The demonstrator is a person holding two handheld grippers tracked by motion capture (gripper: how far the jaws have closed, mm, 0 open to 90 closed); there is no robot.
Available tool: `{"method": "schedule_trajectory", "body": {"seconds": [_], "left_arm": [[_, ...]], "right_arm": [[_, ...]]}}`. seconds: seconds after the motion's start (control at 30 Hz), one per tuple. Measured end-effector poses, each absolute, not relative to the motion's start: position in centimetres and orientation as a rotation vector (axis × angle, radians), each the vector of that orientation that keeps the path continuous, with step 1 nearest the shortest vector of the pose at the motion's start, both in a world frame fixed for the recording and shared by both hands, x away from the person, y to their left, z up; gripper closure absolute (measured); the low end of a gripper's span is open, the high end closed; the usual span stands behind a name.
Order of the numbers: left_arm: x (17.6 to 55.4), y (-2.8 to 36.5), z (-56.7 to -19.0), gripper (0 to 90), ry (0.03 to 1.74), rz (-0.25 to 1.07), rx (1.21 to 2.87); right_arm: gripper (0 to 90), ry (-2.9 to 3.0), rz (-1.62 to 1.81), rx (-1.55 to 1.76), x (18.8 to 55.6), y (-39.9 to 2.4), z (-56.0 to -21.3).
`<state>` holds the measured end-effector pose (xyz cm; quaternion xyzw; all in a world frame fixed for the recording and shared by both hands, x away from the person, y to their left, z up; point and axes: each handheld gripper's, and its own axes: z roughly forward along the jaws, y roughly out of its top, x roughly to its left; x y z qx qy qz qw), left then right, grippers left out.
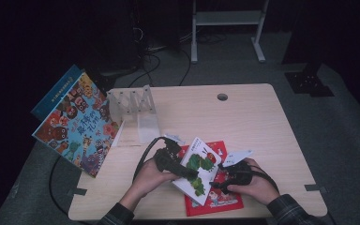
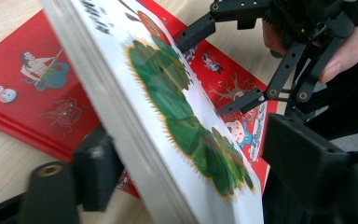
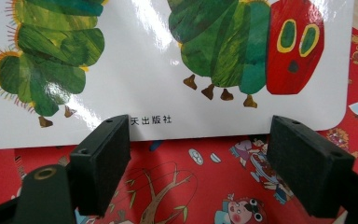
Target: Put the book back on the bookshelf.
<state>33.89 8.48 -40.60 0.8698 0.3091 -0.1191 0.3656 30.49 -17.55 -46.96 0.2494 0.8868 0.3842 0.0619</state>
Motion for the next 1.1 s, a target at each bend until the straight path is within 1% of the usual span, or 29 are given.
{"method": "schedule_trajectory", "body": {"seconds": [0.13,0.27,0.4,0.57,0.8,1.1], "left_arm": [[34.1,8.3,-40.5,30.7,0.814,-0.297,2.256],[34.3,8.4,-40.3,38.3,0.827,-0.301,2.25],[34.5,7.9,-40.3,40.2,0.838,-0.309,2.26],[34.9,8.0,-40.1,51.5,0.838,-0.317,2.274],[35.4,8.0,-39.8,61.9,0.857,-0.363,2.233],[35.7,7.7,-39.0,66.1,0.864,-0.348,2.251]], "right_arm": [[20.1,2.681,1.162,0.756,30.5,-17.5,-47.0],[20.1,2.68,1.162,0.754,30.5,-17.5,-47.0],[20.1,2.682,1.16,0.759,30.5,-17.5,-46.9],[20.0,2.682,1.162,0.76,30.5,-17.6,-46.9],[20.1,2.681,1.157,0.754,30.4,-17.5,-46.9],[21.0,2.672,1.151,0.747,30.4,-17.4,-47.0]]}}
